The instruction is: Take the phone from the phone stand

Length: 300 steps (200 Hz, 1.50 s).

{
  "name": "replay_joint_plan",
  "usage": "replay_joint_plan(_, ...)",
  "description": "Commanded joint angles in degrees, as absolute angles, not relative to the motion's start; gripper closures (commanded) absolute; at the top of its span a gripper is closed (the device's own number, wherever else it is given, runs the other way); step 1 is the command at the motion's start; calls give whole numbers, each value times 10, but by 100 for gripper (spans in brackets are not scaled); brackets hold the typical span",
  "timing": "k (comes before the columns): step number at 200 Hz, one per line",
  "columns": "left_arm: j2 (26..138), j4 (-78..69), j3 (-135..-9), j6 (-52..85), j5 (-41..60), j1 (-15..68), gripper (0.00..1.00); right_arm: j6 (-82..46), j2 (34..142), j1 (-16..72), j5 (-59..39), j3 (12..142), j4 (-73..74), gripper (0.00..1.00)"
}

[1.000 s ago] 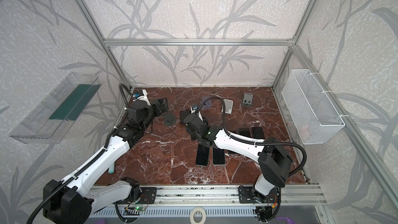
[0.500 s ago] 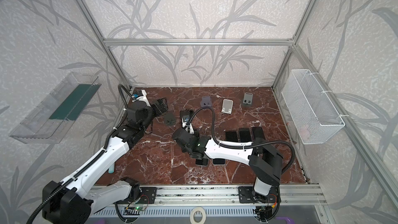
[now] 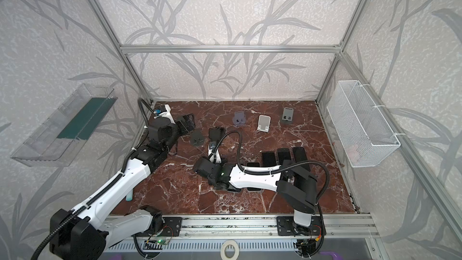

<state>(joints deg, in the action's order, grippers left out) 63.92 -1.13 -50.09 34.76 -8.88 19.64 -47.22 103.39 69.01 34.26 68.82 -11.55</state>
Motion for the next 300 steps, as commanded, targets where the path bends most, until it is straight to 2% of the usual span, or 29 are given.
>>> replay_joint_plan(1, 636, -23, -494, 360, -87, 194, 2, -499, 1045, 693, 348, 711, -121, 33)
replay_joint_plan(151, 654, -28, -494, 377, -67, 194, 2, -540, 1119, 689, 409, 741, -158, 30)
replay_joint_plan(300, 665, -34, -490, 383, -63, 194, 2, -626, 1194, 678, 409, 758, -211, 27)
